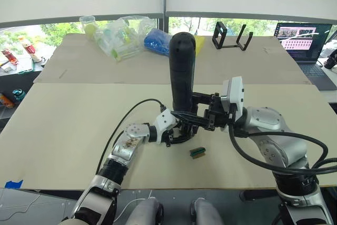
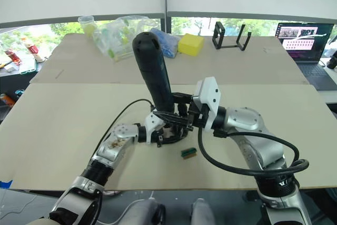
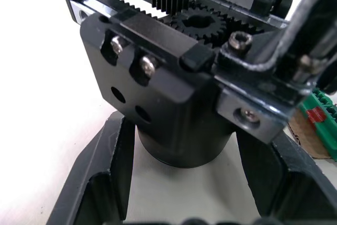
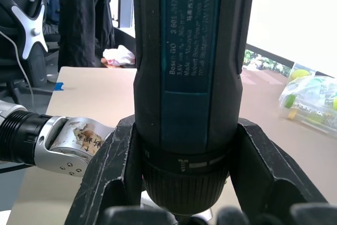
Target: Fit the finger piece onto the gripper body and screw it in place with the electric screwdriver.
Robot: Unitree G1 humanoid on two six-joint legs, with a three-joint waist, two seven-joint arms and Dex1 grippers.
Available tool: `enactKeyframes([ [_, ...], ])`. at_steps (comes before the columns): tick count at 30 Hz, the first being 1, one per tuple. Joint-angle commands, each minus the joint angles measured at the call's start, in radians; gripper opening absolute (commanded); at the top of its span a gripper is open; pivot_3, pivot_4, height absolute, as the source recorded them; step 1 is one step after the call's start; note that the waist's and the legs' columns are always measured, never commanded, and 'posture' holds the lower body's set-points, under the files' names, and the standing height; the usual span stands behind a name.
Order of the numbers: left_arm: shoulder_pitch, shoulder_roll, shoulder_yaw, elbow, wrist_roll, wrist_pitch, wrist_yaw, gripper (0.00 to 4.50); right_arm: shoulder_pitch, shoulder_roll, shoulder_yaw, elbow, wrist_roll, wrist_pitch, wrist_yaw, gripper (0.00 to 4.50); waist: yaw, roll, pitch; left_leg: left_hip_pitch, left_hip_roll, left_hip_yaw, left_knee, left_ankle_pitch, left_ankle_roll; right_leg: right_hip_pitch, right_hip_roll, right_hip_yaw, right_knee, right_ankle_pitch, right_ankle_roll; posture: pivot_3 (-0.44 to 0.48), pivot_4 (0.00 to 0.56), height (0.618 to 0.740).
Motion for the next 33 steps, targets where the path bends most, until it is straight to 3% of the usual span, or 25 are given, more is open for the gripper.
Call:
enactKeyframes([
  [1, -0.025, -0.003, 0.01, -0.042, -0.026, -0.015, -0.006, 2.29, 0.046, -0.021, 0.032, 0.072, -0.067, 0.037, -0.013, 1.9, 0.001, 0.0, 0.0, 0.0, 0.0, 0.0, 0.0, 0.0, 0.0, 0.0, 0.0, 0.0, 0.0, 0.0, 0.0, 0.0, 0.15, 0.74],
  [33, -0.035, -0.001, 0.008, -0.03, -0.026, -0.03, -0.012, 2.29, 0.023, -0.04, 0.002, 0.086, -0.076, -0.013, 0.016, 1.9, 0.001, 0.0, 0.0, 0.0, 0.0, 0.0, 0.0, -0.001, 0.001, 0.0, -0.001, 0.001, -0.001, 0.0, 0.0, 0.0, 0.15, 0.74],
])
